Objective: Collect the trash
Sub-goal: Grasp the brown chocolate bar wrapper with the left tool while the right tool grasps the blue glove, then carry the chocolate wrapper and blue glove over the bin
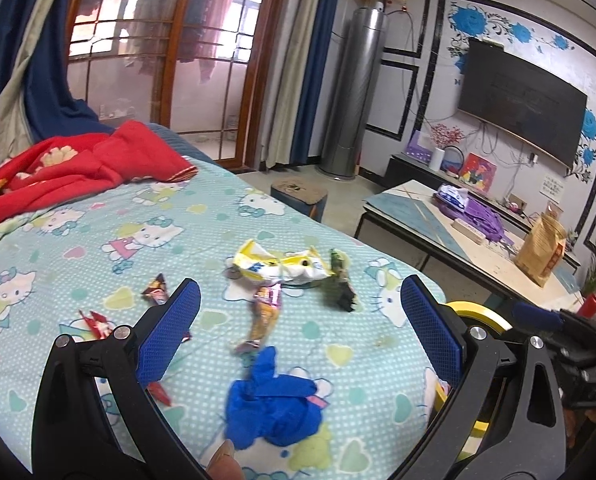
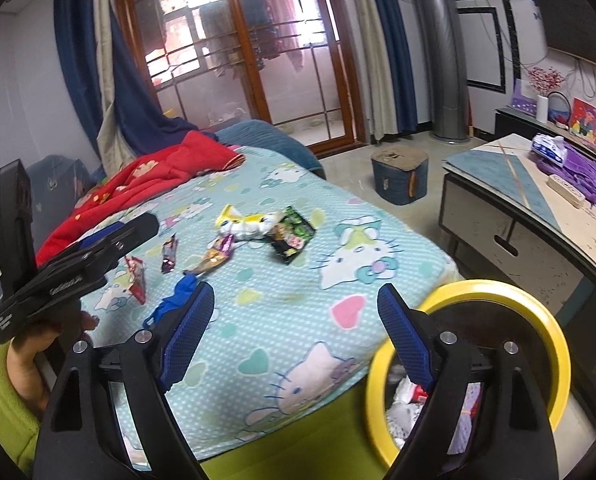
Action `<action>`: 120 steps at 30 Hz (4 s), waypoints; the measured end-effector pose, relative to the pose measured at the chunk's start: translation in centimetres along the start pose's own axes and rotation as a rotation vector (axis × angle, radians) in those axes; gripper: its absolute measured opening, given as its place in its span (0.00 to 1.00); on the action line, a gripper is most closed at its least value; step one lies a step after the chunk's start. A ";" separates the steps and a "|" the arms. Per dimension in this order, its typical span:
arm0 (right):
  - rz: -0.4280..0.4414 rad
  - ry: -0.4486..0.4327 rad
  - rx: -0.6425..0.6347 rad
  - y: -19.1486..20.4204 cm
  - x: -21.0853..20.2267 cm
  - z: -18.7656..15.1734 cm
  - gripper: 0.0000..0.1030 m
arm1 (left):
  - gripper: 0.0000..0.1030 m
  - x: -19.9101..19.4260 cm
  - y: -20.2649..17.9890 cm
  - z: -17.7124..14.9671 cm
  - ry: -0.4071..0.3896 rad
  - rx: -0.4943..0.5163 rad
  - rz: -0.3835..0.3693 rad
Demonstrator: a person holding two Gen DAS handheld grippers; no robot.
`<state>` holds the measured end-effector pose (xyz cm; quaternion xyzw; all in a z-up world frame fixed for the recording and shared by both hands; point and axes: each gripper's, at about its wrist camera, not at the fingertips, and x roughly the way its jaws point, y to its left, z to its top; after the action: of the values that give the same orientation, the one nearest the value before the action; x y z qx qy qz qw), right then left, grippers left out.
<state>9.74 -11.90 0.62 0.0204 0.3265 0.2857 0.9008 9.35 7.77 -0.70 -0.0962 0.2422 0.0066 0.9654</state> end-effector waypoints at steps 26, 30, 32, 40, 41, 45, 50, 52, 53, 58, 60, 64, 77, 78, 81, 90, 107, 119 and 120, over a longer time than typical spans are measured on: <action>0.119 0.121 -0.117 6.6 5.3 -2.0 0.81 | 0.89 2.0 5.8 -0.4 0.085 -0.064 0.080; 0.137 0.148 -0.135 7.1 6.6 -2.3 0.81 | 0.85 2.4 6.7 -0.3 0.101 -0.078 0.070; 0.146 0.161 -0.140 7.4 7.1 -2.5 0.81 | 0.78 2.7 7.7 -0.4 0.124 -0.119 0.057; 0.224 0.230 -0.162 8.9 10.3 -2.8 0.75 | 0.65 4.4 9.1 -0.7 0.186 -0.181 0.052; 0.234 0.241 -0.162 9.1 10.8 -2.8 0.72 | 0.62 4.7 9.2 -0.8 0.199 -0.186 0.054; 0.262 0.277 -0.170 9.6 12.2 -3.4 0.55 | 0.57 5.8 9.5 -1.0 0.235 -0.186 0.080; 0.257 0.274 -0.171 9.3 12.3 -4.0 0.38 | 0.45 7.5 9.3 -1.0 0.287 -0.157 0.132; 0.258 0.273 -0.161 9.0 12.1 -4.2 0.33 | 0.40 8.0 9.3 -1.1 0.304 -0.149 0.153; 0.258 0.271 -0.157 8.8 11.9 -4.3 0.31 | 0.39 8.2 9.3 -1.2 0.308 -0.148 0.163; 0.265 0.261 -0.131 8.2 11.2 -5.0 0.27 | 0.31 8.7 9.0 -1.6 0.316 -0.114 0.192; 0.266 0.260 -0.127 8.1 11.0 -5.1 0.25 | 0.25 8.7 9.0 -1.7 0.319 -0.111 0.196; 0.267 0.261 -0.117 8.0 10.8 -5.2 0.23 | 0.11 8.7 8.8 -2.0 0.323 -0.102 0.178; 0.257 0.250 -0.121 7.7 10.0 -5.0 0.19 | 0.06 5.2 6.8 -1.3 0.209 -0.109 0.035; 0.254 0.245 -0.123 7.6 9.9 -4.9 0.19 | 0.06 4.9 6.5 -1.2 0.203 -0.108 0.021; 0.237 0.228 -0.122 7.2 9.4 -4.5 0.19 | 0.06 4.4 5.9 -1.0 0.194 -0.104 -0.001; 0.187 0.184 -0.089 4.9 8.5 -3.0 0.19 | 0.06 3.2 4.1 -0.4 0.172 -0.085 -0.063; 0.071 0.109 -0.027 0.0 5.5 -1.4 0.19 | 0.06 1.9 -0.5 -0.2 0.151 -0.013 -0.164; 0.004 0.071 0.019 -3.2 4.0 -0.8 0.19 | 0.06 1.8 -3.2 -0.8 0.152 0.023 -0.237; -0.002 0.069 0.022 -3.5 3.9 -0.8 0.19 | 0.06 1.7 -3.4 -0.9 0.151 0.026 -0.244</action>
<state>13.43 -12.88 -3.02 0.0203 0.3606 0.2819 0.8889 10.63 4.16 -1.68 -0.1128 0.3008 -0.1210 0.9392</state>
